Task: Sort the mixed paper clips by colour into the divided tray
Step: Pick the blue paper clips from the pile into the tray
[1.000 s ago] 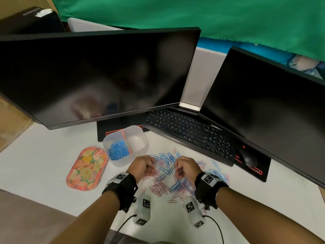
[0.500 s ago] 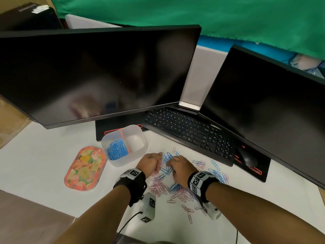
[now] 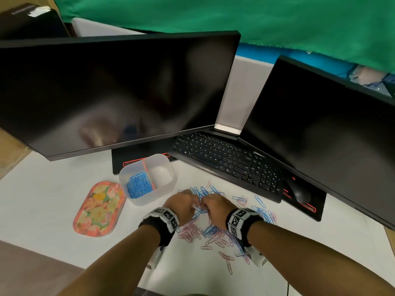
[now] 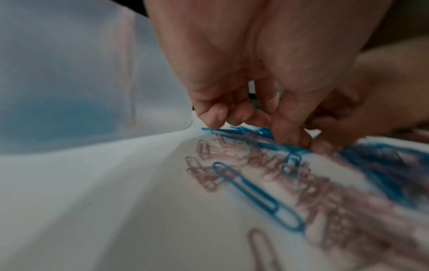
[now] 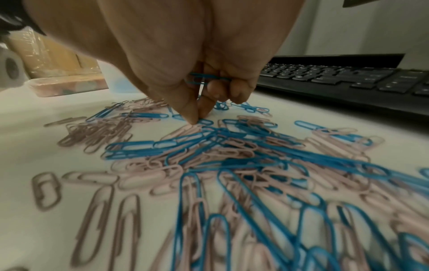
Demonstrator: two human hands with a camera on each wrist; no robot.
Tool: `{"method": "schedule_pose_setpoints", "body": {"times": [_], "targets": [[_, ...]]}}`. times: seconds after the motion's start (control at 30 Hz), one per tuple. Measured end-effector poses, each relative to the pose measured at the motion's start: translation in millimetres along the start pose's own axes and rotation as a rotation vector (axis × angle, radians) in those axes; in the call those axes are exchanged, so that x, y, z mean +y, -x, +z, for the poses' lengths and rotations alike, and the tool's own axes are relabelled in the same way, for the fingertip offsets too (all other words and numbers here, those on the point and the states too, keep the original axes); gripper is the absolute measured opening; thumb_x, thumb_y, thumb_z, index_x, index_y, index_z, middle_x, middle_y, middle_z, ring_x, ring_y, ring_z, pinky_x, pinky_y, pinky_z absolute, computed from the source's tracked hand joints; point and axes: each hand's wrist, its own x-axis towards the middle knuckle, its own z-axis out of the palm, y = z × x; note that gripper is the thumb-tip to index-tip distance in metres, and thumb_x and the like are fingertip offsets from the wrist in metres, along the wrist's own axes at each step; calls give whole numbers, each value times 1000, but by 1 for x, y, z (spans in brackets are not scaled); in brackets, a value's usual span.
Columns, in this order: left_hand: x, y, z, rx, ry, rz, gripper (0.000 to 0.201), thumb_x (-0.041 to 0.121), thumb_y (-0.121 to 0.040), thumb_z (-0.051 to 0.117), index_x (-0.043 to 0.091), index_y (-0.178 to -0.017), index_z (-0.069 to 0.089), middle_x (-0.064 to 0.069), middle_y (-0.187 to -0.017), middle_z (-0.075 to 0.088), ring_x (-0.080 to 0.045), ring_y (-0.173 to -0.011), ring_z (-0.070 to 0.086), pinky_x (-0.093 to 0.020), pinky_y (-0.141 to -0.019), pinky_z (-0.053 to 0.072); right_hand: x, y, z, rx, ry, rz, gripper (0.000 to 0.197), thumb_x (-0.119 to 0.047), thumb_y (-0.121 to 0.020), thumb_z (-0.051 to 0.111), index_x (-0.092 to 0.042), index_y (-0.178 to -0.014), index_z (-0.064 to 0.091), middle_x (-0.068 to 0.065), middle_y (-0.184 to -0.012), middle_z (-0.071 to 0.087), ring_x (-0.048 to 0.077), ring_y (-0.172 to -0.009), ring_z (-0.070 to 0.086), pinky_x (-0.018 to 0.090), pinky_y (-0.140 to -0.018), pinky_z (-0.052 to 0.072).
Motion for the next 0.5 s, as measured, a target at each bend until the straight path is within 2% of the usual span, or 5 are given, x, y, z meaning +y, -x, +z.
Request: {"method": "schedule_pose_setpoints", "body": {"times": [0.07,0.23,0.33,0.4,0.5], "targets": [[-1,-2,4,-20,-97,38,34,10,-86,51,29,-111,64,3,-113,57,-18,-103,59,-28,-84,49,1,-1,1,-9,-5,19,30,6,-74,54,-14,-96,59,8,-98,62,26,-87,60,35,-76,53],[6,-7,3,-39,-240,34,22,15,-90,49,17,-107,63,-4,-112,51,-24,-102,56,-35,-82,52,3,3,5,-34,26,39,28,-1,-81,49,-15,-103,58,9,-106,58,28,-93,59,38,-81,53],[5,-8,2,-65,-245,24,19,16,-89,50,15,-104,60,-6,-112,49,-25,-102,54,-38,-83,51,3,7,1,-29,-39,50,25,-7,-85,49,-14,-107,58,6,-112,54,24,-101,55,34,-88,48],[3,-8,1,-48,-193,37,16,18,-88,51,17,-101,60,-5,-109,52,-24,-100,54,-37,-84,51,0,8,-5,4,-119,89,17,-13,-91,45,-11,-102,58,7,-108,55,22,-98,53,33,-86,46],[-3,-4,-4,45,37,-10,8,18,-86,53,21,-89,59,2,-96,59,-19,-91,58,-34,-81,51,-1,2,-9,29,-309,232,24,-17,-95,39,-3,-84,55,13,-84,54,25,-78,51,33,-70,41]]}}
